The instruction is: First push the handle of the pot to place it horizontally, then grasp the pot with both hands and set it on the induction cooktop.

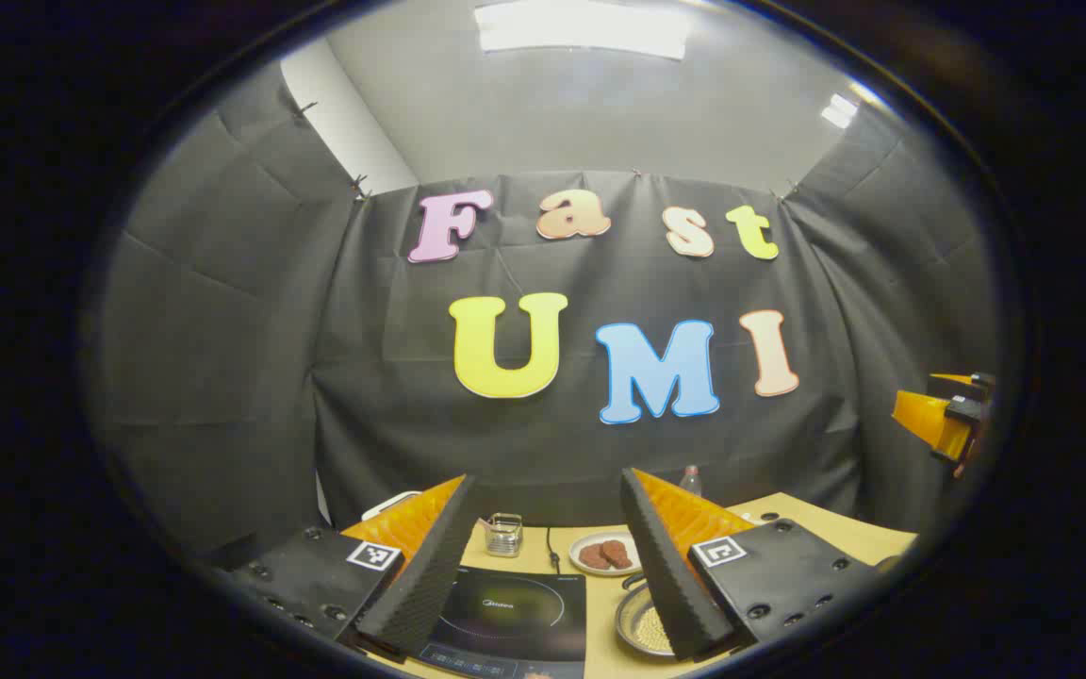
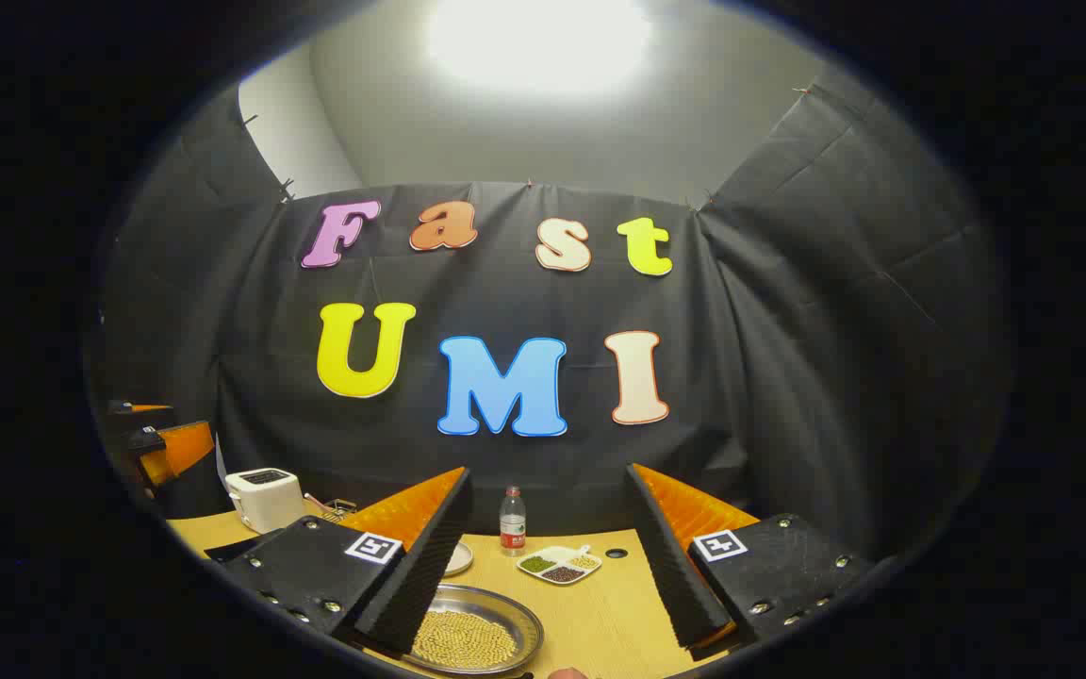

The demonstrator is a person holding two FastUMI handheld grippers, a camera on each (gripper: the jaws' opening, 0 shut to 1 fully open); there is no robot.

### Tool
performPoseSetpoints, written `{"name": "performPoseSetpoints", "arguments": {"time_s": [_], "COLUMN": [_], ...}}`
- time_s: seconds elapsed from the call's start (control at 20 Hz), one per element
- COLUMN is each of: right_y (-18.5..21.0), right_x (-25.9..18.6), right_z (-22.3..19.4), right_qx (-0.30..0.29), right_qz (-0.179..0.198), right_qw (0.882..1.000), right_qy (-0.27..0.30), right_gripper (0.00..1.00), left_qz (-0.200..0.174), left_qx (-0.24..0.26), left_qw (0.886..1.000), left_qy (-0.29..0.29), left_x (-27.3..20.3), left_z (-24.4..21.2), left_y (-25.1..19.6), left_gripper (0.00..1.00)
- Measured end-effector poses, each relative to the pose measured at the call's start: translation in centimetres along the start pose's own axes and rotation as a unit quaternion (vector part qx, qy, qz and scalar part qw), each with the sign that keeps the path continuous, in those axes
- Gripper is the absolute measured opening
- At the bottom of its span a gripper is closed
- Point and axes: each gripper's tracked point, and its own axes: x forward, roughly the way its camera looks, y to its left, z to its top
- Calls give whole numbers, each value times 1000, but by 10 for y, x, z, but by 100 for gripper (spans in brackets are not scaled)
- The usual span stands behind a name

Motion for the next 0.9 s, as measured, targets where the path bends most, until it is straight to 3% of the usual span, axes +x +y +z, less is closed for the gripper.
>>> {"name": "performPoseSetpoints", "arguments": {"time_s": [0.25,0.35,0.9], "right_y": [-6,-7,-13], "right_x": [5,8,16], "right_z": [-3,-3,-7], "right_qx": [-3,-4,-13], "right_qz": [-6,-7,-15], "right_qw": [1000,1000,1000], "right_qy": [7,8,15], "right_gripper": [97,96,96], "left_qz": [-2,-3,7], "left_qx": [2,1,-2], "left_qw": [1000,1000,1000], "left_qy": [0,-1,-1], "left_x": [7,8,11], "left_z": [1,1,-6], "left_y": [-3,-5,0], "left_gripper": [94,99,95]}}
